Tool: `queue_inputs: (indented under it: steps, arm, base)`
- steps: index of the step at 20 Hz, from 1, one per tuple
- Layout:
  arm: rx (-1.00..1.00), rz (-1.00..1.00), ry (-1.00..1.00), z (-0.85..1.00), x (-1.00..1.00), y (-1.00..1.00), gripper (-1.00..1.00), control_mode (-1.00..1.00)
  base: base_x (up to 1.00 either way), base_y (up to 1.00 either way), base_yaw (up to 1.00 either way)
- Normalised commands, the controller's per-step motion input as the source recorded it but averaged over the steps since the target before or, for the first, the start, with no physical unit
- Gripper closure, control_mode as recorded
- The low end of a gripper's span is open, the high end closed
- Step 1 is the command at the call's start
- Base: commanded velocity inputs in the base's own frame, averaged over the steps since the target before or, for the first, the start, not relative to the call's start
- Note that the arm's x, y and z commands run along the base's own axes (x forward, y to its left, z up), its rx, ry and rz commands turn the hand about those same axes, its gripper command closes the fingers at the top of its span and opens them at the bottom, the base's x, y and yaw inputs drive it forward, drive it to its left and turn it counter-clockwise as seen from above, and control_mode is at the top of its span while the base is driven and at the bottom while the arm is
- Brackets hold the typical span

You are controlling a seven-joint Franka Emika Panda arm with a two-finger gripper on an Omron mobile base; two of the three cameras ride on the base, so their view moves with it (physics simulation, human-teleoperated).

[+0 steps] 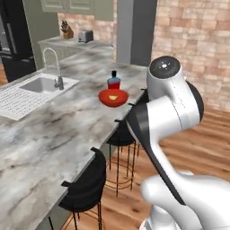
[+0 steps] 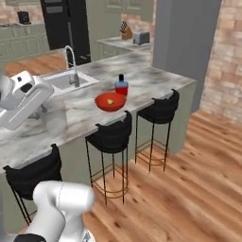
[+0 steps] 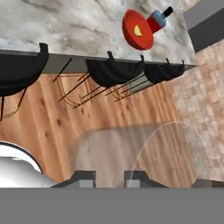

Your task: There is a bowl on the dining counter. Grab a lemon wedge from the fridge and place it in the bowl. Then get the liquor bottle and glass cup from the cabinet and place them next to the bowl.

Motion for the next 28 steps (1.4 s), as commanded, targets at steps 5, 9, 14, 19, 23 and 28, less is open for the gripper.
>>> queue_inputs:
  steps: [5, 9, 14, 19, 23, 28]
  arm:
    - [0.0, 0.0, 0.0, 0.0, 0.0, 0.0, 1.0, 1.0]
    - [0.0, 0.0, 0.0, 0.0, 0.0, 0.0, 1.0, 1.0]
    - [0.0, 0.0, 0.0, 0.0, 0.0, 0.0, 1.0, 1.0]
    - [0.0, 0.0, 0.0, 0.0, 0.0, 0.0, 1.0, 1.0]
    - [0.0, 0.0, 0.0, 0.0, 0.0, 0.0, 1.0, 1.0]
    - [0.0, 0.0, 0.0, 0.0, 0.0, 0.0, 1.0, 1.0]
  base:
    - [0.4, -0.8, 0.5]
    - [0.23, -0.69, 0.49]
    - [0.41, -0.63, 0.51]
    - [0.42, -0.7, 0.52]
    - [0.32, -0.67, 0.5]
    - [0.59, -0.44, 0.49]
